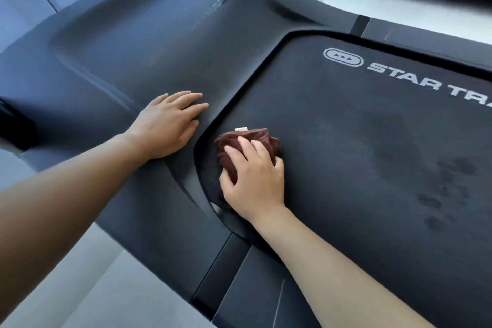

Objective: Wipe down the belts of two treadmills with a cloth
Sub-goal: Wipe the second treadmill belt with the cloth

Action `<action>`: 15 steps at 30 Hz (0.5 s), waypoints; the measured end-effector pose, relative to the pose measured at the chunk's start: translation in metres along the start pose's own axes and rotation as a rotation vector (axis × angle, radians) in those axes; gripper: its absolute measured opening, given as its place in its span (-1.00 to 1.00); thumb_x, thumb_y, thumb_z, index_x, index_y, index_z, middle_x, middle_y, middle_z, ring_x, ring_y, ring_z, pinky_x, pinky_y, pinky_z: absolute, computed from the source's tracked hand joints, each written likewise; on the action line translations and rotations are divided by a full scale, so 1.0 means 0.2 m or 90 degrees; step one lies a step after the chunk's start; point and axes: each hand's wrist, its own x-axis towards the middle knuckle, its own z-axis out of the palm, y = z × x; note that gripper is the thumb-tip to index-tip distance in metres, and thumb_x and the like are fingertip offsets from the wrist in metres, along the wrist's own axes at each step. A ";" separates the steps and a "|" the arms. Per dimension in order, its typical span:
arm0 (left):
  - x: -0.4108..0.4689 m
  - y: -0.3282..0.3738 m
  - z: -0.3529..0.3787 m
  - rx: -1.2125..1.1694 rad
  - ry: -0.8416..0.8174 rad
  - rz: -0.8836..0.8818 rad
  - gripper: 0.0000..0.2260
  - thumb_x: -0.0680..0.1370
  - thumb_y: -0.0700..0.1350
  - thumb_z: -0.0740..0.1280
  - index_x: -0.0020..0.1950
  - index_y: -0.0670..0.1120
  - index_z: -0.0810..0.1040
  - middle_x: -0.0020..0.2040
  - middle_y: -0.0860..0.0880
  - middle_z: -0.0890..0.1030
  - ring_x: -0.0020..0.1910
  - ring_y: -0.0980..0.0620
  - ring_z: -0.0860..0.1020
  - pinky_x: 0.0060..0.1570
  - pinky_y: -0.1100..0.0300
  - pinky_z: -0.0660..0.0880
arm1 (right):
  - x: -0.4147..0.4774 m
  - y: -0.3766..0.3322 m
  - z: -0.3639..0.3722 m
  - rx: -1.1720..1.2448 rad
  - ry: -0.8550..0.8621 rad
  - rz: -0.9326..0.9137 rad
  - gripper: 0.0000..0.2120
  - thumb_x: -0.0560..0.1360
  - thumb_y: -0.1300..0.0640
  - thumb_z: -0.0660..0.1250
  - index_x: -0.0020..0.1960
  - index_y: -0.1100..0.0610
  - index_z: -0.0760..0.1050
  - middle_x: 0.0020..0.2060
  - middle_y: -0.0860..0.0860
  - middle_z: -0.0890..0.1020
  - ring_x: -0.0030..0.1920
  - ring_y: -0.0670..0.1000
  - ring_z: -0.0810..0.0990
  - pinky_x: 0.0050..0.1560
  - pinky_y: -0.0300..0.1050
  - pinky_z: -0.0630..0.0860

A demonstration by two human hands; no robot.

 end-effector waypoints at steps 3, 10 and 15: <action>0.07 0.18 0.04 -0.031 -0.002 0.047 -0.62 0.59 -0.08 0.17 0.42 -0.03 0.36 0.45 -0.06 0.32 0.45 -0.08 0.24 0.40 -0.08 0.19 | -0.03 0.13 -0.08 -0.010 0.017 0.076 -0.58 0.39 -0.07 0.20 0.22 -0.04 0.52 0.28 -0.04 0.50 0.31 0.05 0.39 0.11 0.17 0.37; 0.24 0.59 0.19 -0.185 -0.006 0.074 -0.61 0.59 -0.10 0.15 0.43 -0.09 0.34 0.46 -0.08 0.30 0.46 -0.07 0.22 0.44 0.05 0.13 | -0.11 0.73 -0.39 -0.071 0.073 0.275 -0.59 0.48 -0.04 0.24 0.32 -0.06 0.46 0.40 -0.08 0.38 0.40 0.01 0.26 0.22 0.16 0.27; 0.39 0.83 0.29 -0.229 -0.017 0.026 -0.56 0.60 -0.01 0.12 0.49 -0.01 0.21 0.52 0.02 0.17 0.50 0.01 0.09 0.45 -0.07 0.05 | -0.24 0.78 -0.45 -0.071 0.077 0.232 -0.58 0.46 -0.06 0.19 0.29 -0.06 0.49 0.37 -0.09 0.42 0.39 0.01 0.30 0.24 0.18 0.28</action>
